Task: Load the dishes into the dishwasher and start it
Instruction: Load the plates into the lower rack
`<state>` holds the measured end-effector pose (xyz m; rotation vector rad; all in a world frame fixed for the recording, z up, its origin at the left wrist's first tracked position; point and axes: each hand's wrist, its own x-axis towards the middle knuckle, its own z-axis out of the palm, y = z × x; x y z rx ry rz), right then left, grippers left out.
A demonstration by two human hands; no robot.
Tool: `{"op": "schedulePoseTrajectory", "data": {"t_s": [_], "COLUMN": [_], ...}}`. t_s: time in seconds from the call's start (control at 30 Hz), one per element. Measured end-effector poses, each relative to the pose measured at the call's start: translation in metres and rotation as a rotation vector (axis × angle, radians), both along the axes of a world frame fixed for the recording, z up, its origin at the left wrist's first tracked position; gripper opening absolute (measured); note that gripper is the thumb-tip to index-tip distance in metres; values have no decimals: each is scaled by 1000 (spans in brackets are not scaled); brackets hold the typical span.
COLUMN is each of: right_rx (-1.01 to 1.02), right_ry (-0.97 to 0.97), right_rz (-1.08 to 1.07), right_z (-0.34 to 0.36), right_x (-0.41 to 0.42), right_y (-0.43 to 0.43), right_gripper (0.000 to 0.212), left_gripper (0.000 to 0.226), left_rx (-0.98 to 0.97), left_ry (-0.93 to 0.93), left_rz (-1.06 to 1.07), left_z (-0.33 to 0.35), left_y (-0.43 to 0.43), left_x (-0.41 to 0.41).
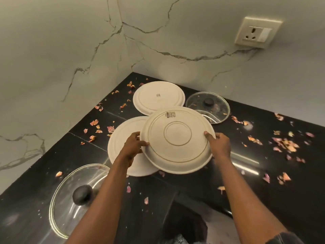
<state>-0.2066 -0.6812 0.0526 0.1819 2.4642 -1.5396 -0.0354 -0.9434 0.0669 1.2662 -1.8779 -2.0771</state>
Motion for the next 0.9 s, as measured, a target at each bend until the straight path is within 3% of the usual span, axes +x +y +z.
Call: {"op": "schedulePoseTrajectory", "data": {"t_s": [0.17, 0.27, 0.37, 0.67, 0.9], "right_rx": [65, 117, 103, 135, 168], "right_ry": [36, 55, 75, 13, -75], "right_rz": [-86, -169, -232, -473, -545], "right_z": [14, 18, 19, -16, -51], "right_x": [51, 85, 117, 212, 308], "right_y": [70, 128, 190, 374, 525], "right_gripper": [38, 36, 31, 46, 43], "left_gripper": [54, 60, 58, 49, 49], "left_rx": [-335, -423, -451, -607, -511], "left_ry": [-77, -108, -80, 36, 24], "left_rz": [17, -110, -237, -578, -675], "left_z": [-11, -18, -17, -17, -49], "left_y": [55, 100, 153, 337, 486], "left_x": [-7, -11, -11, 15, 79]}}
